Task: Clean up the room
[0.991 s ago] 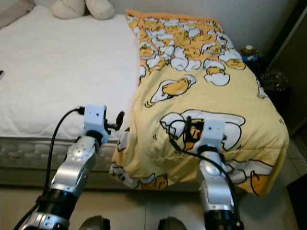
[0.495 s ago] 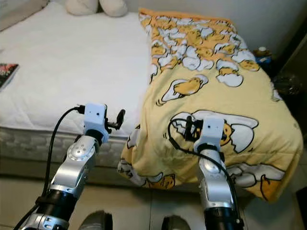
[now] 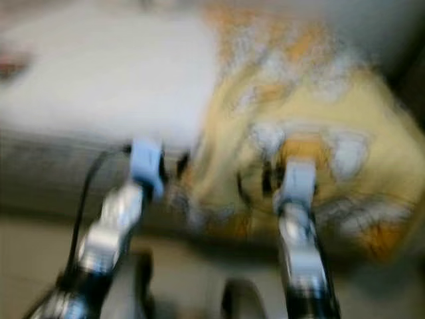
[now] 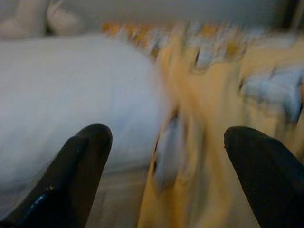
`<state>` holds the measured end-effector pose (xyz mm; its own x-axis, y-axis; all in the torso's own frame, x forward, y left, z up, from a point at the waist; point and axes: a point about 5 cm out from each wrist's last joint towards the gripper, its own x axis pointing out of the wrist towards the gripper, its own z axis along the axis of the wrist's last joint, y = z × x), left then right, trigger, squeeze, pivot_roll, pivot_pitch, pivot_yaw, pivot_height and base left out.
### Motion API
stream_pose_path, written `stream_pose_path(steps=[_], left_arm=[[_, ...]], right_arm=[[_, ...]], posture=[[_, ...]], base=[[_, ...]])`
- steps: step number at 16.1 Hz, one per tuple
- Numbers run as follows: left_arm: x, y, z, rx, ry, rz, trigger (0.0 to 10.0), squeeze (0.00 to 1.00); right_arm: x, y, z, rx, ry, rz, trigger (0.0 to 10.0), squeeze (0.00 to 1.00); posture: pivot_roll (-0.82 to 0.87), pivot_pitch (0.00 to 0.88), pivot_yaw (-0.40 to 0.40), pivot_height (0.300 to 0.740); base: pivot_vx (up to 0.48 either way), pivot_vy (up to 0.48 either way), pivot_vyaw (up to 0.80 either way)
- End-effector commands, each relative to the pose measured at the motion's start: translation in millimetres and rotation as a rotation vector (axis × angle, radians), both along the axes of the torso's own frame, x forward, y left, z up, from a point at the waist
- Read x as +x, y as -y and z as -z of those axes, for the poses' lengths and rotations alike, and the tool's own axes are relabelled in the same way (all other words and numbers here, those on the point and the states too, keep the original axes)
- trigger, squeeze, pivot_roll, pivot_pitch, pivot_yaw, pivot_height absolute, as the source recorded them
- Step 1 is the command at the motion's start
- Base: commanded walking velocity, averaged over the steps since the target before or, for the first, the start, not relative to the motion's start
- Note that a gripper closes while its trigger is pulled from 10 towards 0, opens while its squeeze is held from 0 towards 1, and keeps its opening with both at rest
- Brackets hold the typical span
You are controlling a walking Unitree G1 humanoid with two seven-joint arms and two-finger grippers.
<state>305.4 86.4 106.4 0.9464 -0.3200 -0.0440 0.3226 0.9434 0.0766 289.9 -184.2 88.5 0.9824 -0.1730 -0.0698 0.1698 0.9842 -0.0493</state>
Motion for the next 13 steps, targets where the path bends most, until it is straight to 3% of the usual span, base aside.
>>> stream_pose_path(steps=[1, 4, 12, 13], left_arm=[[1.5, 4.8, -10, -0.005, 0.047, 0.035, 10.0, 0.0], [1.7, 5.7, -16, -0.017, 0.083, 0.028, 10.0, 0.0], [0.3, 14.3, -13, -0.016, 0.073, 0.062, 10.0, 0.0], [2.2, 15.9, -12, -0.002, 0.064, 0.064, 10.0, 0.0]], right_arm=[[-1.9, -1.8, 3, -0.005, -0.005, 0.002, 10.0, 0.0], [-2.3, -0.3, -1, -0.026, 0.023, 0.009, 10.0, 0.0], [-4.9, 2.9, -2, -0.036, 0.026, 0.004, 10.0, 0.0], [-5.5, 3.3, -1, -0.036, 0.025, 0.004, 10.0, 0.0]], posture=[[0.0, 0.012, -0.03, 0.591], [0.0, 0.013, -0.03, 0.591], [-0.01, 0.025, -0.036, 0.591], [-0.01, 0.027, -0.036, 0.591]], base=[[0.48, 0.0, 0.0], [0.47, 0.0, 0.0], [0.474, 0.0, 0.0], [0.0, 0.0, 0.0]])
